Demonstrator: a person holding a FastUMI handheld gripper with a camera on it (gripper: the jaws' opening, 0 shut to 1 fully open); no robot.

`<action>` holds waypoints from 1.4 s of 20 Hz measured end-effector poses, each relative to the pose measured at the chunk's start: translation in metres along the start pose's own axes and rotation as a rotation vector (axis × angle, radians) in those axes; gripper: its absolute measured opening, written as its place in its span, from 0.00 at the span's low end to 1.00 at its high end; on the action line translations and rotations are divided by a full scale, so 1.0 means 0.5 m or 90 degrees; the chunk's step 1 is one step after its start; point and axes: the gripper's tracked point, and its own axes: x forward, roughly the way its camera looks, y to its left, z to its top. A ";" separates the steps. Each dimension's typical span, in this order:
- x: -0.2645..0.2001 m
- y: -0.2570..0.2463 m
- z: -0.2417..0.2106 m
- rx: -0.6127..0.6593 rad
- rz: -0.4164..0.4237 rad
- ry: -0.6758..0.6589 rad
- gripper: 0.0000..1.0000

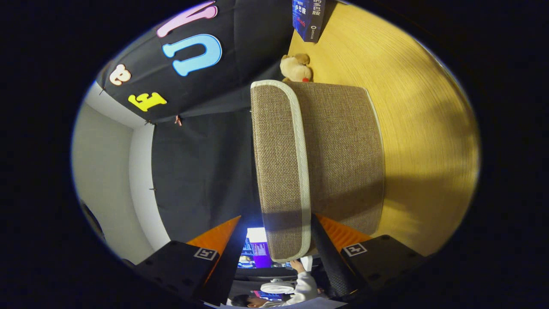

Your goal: Open the storage box then place both shoes into the box .Put the left shoe in first, then the right shoe, with the right side of both shoes facing outward in a uniform manner.

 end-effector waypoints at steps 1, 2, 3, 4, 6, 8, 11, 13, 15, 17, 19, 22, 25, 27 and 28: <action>0.000 0.004 0.004 0.006 0.005 -0.001 0.90; -0.001 0.009 0.005 0.010 0.006 0.000 0.90; -0.005 0.012 0.003 0.012 0.008 0.001 0.90; -0.009 0.017 0.001 0.015 0.011 0.006 0.90; -0.016 0.023 -0.004 0.017 0.016 0.010 0.85; -0.025 0.049 0.005 0.040 0.044 0.000 0.75; -0.017 0.080 0.002 0.053 0.070 0.002 0.69; -0.009 0.090 -0.002 0.050 0.077 0.002 0.42; -0.007 0.112 -0.022 0.055 0.094 0.024 0.42; 0.015 0.096 -0.008 0.033 0.061 0.004 0.27; 0.010 0.107 -0.009 0.037 0.067 -0.001 0.13; -0.002 0.110 -0.001 0.027 0.064 -0.019 0.07; 0.007 0.132 0.002 0.037 0.065 -0.025 0.05; 0.015 0.155 0.000 0.028 0.056 -0.025 0.05; 0.022 0.171 -0.002 0.020 0.053 -0.024 0.05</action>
